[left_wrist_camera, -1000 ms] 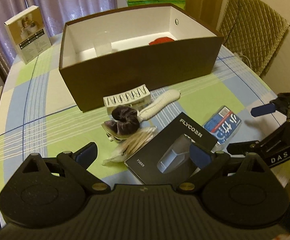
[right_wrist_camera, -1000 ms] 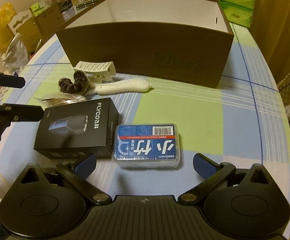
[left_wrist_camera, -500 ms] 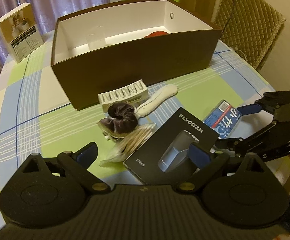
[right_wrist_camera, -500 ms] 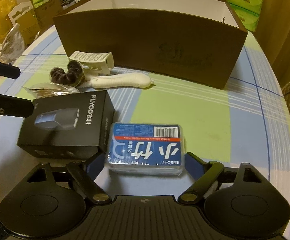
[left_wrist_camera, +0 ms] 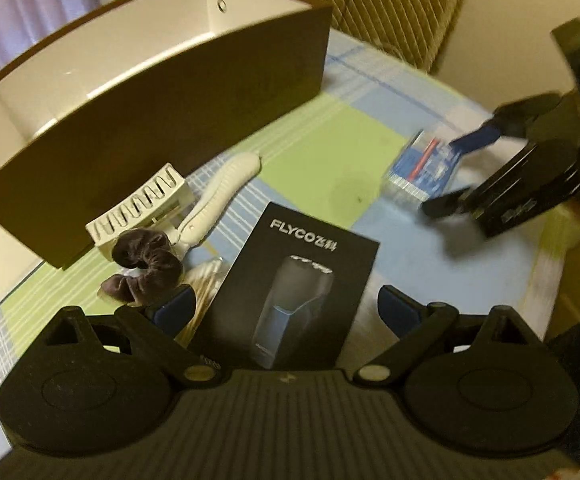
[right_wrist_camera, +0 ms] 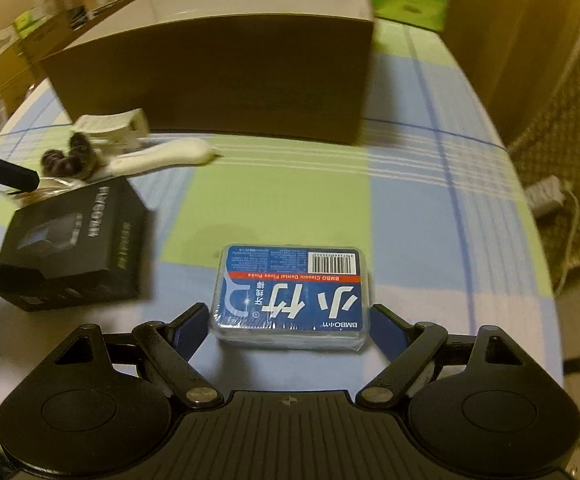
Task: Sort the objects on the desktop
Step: 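Grasp the black FLYCO box with the left tool while the right tool grasps the blue box, then lift and carry the FLYCO box and blue box over the open box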
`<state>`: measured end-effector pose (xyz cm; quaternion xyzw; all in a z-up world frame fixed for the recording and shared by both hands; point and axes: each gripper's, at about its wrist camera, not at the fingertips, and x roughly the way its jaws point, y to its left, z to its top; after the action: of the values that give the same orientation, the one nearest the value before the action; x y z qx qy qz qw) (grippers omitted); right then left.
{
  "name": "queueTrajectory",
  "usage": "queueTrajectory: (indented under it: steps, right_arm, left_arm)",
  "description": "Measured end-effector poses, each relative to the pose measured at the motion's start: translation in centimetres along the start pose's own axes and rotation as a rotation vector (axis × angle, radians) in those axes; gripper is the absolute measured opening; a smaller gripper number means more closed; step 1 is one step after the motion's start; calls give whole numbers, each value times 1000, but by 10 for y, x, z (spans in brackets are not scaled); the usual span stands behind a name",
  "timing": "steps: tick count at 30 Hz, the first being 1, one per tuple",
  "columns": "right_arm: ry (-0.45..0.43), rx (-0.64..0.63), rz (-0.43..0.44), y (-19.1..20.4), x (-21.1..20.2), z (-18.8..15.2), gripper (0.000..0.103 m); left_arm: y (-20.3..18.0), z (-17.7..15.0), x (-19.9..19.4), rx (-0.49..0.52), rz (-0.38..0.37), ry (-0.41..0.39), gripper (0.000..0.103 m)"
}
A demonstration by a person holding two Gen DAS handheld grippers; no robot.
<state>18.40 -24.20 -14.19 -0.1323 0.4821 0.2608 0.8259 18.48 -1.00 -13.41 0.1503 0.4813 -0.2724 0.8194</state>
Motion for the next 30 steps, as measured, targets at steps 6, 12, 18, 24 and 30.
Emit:
queueTrajectory:
  steps: [6,12,18,24,30]
  right_arm:
    - [0,54,-34,-19,-11,-12,83]
    - [2,73,-47,-30,-20,-23,83]
    - [5,71,-54,-32,-23,-26,84]
    - [-2,63,-66,-28,-19,-22,90]
    - [-12,62,-92,-29,-12,-16,91]
  left_arm:
    - [-7,1,15,31,0,42,91]
    - [-22,2,21,-82,-54,101,79]
    - [-35,7,38,-150,27,126,79]
    - [-43,22,49,-179,89,118,80]
    - [-54,19,48,-214,113,112,78]
